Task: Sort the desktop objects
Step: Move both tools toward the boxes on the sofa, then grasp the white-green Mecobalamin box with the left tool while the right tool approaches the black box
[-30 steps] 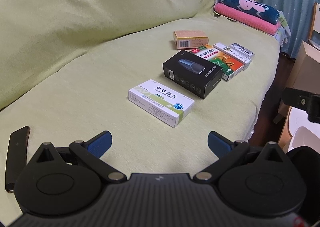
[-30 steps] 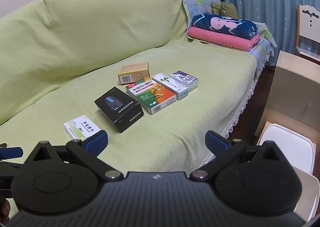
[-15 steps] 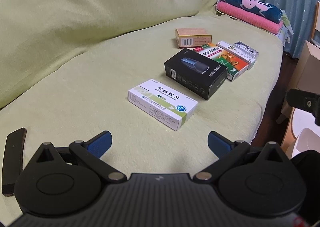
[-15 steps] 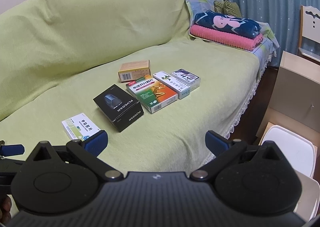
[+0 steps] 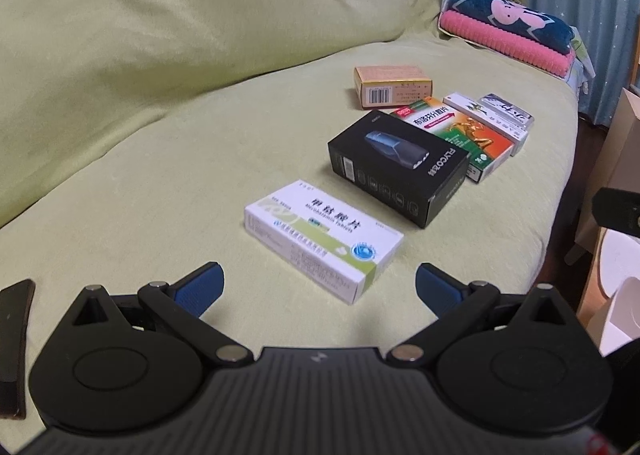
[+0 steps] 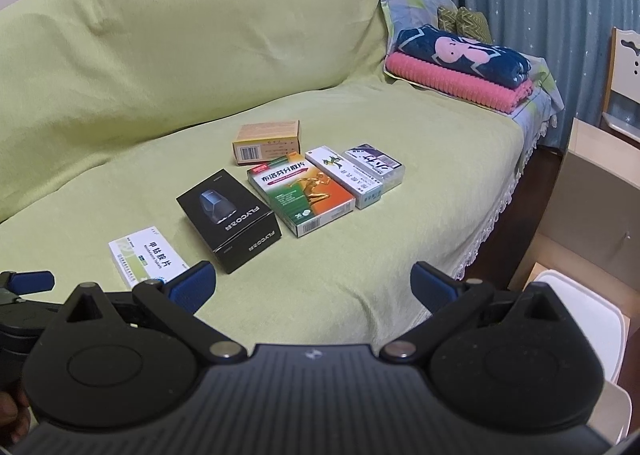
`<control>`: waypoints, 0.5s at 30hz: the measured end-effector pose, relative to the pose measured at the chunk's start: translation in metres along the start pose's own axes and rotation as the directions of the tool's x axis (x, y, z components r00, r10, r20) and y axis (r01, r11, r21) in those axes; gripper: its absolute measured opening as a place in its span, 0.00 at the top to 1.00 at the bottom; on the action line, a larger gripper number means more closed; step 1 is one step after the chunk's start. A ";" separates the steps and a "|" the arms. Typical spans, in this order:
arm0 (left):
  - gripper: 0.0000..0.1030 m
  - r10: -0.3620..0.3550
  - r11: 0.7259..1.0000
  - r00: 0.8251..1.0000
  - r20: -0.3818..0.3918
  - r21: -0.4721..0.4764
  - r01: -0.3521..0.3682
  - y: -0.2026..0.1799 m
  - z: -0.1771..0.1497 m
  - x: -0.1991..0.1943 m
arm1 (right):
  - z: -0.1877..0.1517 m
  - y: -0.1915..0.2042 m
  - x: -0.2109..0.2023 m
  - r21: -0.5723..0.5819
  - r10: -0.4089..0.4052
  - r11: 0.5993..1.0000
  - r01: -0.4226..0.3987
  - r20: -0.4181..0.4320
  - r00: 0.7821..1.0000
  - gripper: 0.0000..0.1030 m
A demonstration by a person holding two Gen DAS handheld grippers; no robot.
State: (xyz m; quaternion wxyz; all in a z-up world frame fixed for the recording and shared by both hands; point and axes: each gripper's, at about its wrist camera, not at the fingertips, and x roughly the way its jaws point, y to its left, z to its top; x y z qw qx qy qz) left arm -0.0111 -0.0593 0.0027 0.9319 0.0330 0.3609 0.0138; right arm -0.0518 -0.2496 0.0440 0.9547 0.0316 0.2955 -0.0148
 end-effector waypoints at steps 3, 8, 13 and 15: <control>0.00 0.003 1.000 1.000 -0.007 0.002 -0.003 -0.005 0.002 0.010 | 0.004 -0.001 0.006 -0.008 -0.003 1.000 0.003 -0.003 1.000 0.01; 0.00 0.014 1.000 1.000 -0.023 -0.008 -0.014 -0.011 0.005 0.024 | 0.009 -0.004 0.016 -0.022 -0.002 1.000 0.002 -0.005 1.000 0.01; 0.00 0.023 1.000 0.999 -0.038 -0.007 -0.024 -0.014 0.004 0.035 | 0.012 -0.007 0.026 -0.029 0.000 1.000 0.000 -0.012 1.000 0.01; 0.00 0.032 0.999 0.998 -0.045 -0.001 -0.032 -0.015 0.003 0.040 | 0.013 -0.009 0.029 -0.027 0.001 1.000 -0.001 -0.014 1.000 0.01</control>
